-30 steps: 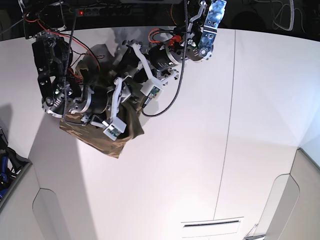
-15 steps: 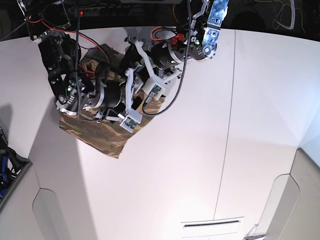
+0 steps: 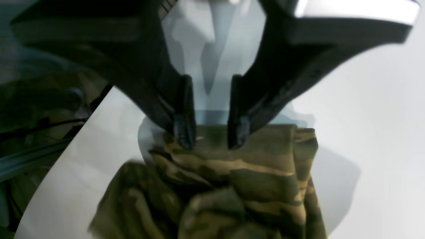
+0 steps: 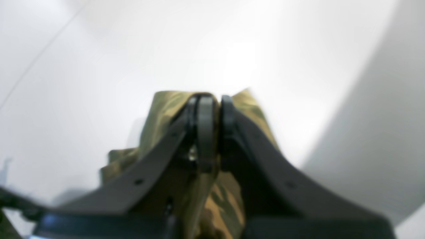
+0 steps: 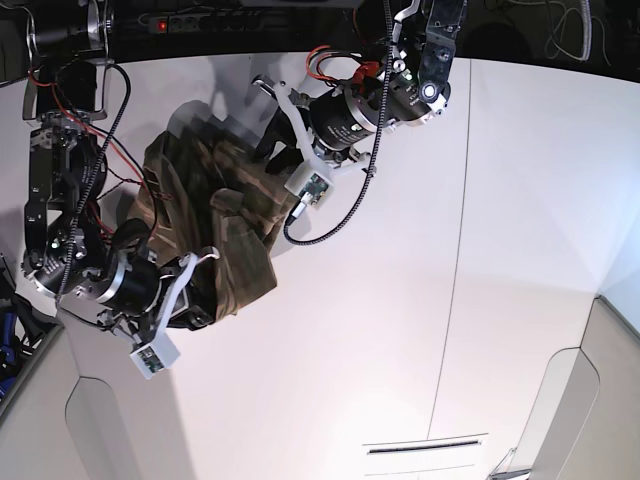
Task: Fold the T-shirt properly
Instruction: 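Grasp the doubled bundle with both grippers and fold it over again, then press and tuck the bundle edges with both grippers into a square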
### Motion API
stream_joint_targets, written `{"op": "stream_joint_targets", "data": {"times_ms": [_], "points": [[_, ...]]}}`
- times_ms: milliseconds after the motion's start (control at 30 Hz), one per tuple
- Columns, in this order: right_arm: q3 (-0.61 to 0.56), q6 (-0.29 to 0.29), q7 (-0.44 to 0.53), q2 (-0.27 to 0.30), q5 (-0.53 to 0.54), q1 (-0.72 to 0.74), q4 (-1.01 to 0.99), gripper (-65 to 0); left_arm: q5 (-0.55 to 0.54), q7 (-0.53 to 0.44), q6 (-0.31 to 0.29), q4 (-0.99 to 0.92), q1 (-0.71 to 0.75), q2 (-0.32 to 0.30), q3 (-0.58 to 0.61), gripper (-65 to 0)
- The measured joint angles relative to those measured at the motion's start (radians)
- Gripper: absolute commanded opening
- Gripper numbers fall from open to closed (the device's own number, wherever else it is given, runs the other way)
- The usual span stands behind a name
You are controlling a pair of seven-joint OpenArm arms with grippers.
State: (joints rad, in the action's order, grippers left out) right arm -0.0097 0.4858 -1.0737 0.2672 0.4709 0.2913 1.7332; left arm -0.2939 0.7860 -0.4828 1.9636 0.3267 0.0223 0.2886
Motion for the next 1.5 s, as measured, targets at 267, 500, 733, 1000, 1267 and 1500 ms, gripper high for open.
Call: {"op": "stream_joint_targets", "data": {"times_ms": [267, 500, 733, 1000, 1267, 1500], "points": [[0.069, 0.0, 0.037, 0.035, -0.021, 0.0, -0.069, -65.0, 0.01, 0.0, 0.027, 0.08, 0.0, -0.056, -0.061, -52.2], [0.068, 0.035, -0.001, 0.025, 0.166, -0.003, -0.083, -65.0, 0.015, 0.003, 0.027, 0.08, 0.0, -0.078, -0.078, -52.1], [0.045, 0.081, -0.071, -0.097, 0.263, -0.038, -0.084, -65.0, 0.033, 0.002, 0.027, 0.08, 0.0, -0.078, -0.147, -52.1], [-0.086, 0.084, -0.08, -0.135, 0.261, -0.12, -0.084, -65.0, -0.046, 0.0, 0.026, 0.08, 0.0, -0.075, -0.308, -51.7], [-0.23, 0.084, -0.086, -0.135, 0.263, -0.125, -0.084, -29.2, -0.103, 0.003, 0.026, 0.08, 0.0, -0.125, -0.373, -51.2], [-0.262, 0.084, -0.071, -0.134, 0.264, -0.107, -0.082, -29.3, -0.134, 0.002, 0.003, 0.08, 0.0, -0.122, -0.373, -51.2]]}}
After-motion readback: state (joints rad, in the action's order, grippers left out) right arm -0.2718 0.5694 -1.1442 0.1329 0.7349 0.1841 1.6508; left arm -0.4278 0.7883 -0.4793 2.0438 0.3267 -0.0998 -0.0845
